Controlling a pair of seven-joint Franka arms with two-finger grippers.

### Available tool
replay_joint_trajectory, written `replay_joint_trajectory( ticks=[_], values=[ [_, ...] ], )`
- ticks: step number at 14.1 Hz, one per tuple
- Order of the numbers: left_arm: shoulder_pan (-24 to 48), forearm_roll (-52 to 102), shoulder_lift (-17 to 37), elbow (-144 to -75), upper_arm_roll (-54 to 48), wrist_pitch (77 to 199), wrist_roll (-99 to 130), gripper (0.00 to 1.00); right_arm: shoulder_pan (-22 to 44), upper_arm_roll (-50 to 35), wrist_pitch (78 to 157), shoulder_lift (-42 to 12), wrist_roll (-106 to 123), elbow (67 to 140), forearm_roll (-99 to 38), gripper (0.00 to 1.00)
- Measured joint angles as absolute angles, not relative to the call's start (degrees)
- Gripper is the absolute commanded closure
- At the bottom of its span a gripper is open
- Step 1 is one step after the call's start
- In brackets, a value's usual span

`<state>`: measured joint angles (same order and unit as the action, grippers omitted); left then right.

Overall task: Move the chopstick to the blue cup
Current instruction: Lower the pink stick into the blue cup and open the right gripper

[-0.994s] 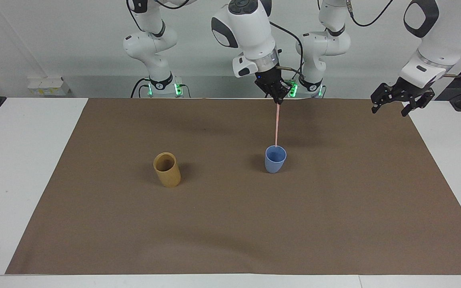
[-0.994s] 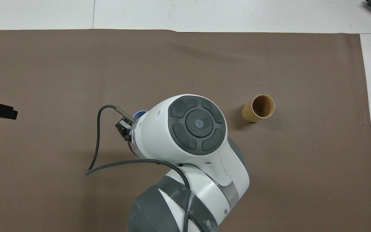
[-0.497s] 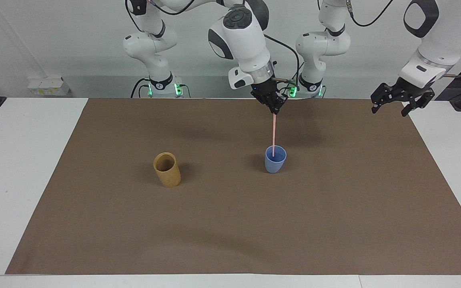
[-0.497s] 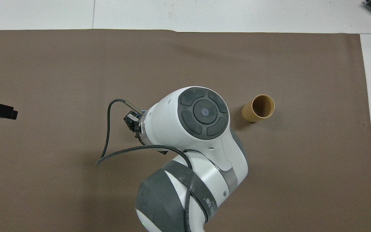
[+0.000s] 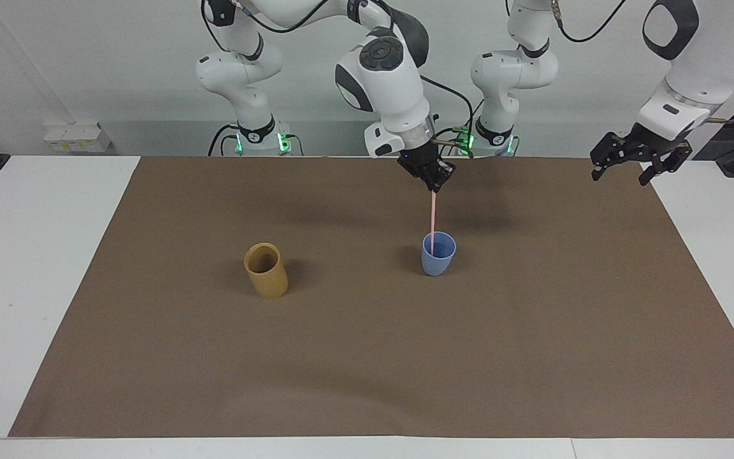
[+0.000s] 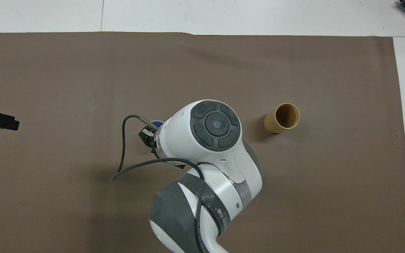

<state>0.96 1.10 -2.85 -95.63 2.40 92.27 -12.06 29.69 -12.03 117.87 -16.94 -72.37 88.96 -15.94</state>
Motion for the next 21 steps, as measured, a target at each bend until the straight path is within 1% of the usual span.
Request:
replay_joint_trajectory(
  ticks=[2,3,6,7,8,9,12,14,16,18,21],
  values=[
    [0.96,1.10,-2.85,-95.63,2.40,92.27,-12.06,0.00,29.79,-12.08,119.46,-16.98,-72.37,89.46,-15.94,0.79],
    [0.96,1.10,-2.85,-95.63,2.40,92.27,-12.06,0.00,29.82,-12.09,119.59,-16.98,-72.37,89.51,-15.94,0.76],
    [0.96,1.10,-2.85,-95.63,2.40,92.27,-12.06,0.00,29.86,-12.11,119.60,-16.98,-72.37,89.46,-15.94,0.60],
    [0.96,1.10,-2.85,-95.63,2.40,92.27,-12.06,0.00,29.88,-12.11,119.61,-16.97,-72.37,89.37,-15.94,0.54],
    [0.96,1.10,-2.85,-95.63,2.40,92.27,-12.06,0.00,29.91,-12.13,119.61,-16.95,-72.37,89.23,-15.94,0.45],
    [0.96,1.10,-2.85,-95.63,2.40,92.27,-12.06,0.00,29.93,-12.14,119.61,-16.93,-72.37,89.04,-15.94,0.40],
    [0.96,1.10,-2.85,-95.63,2.40,92.27,-12.06,0.00,29.93,-12.14,119.60,-16.90,-72.37,88.83,-15.94,0.34],
    [0.96,1.10,-2.85,-95.63,2.40,92.27,-12.06,0.00,29.93,-12.14,119.60,-16.90,-72.37,88.82,-15.85,0.28],
    [0.96,1.10,-2.85,-95.63,2.40,92.27,-12.06,0.00,29.87,-12.10,119.59,-16.85,-72.32,88.44,-15.58,0.16],
    [0.96,1.10,-2.85,-95.63,2.40,92.27,-12.06,0.00,29.67,-12.00,119.01,-16.47,-72.19,87.86,-14.06,0.00],
    [0.96,1.10,-2.85,-95.63,2.40,92.27,-12.06,0.00,29.60,-11.93,116.70,-14.90,-71.62,87.59,-6.94,0.00]
  ],
)
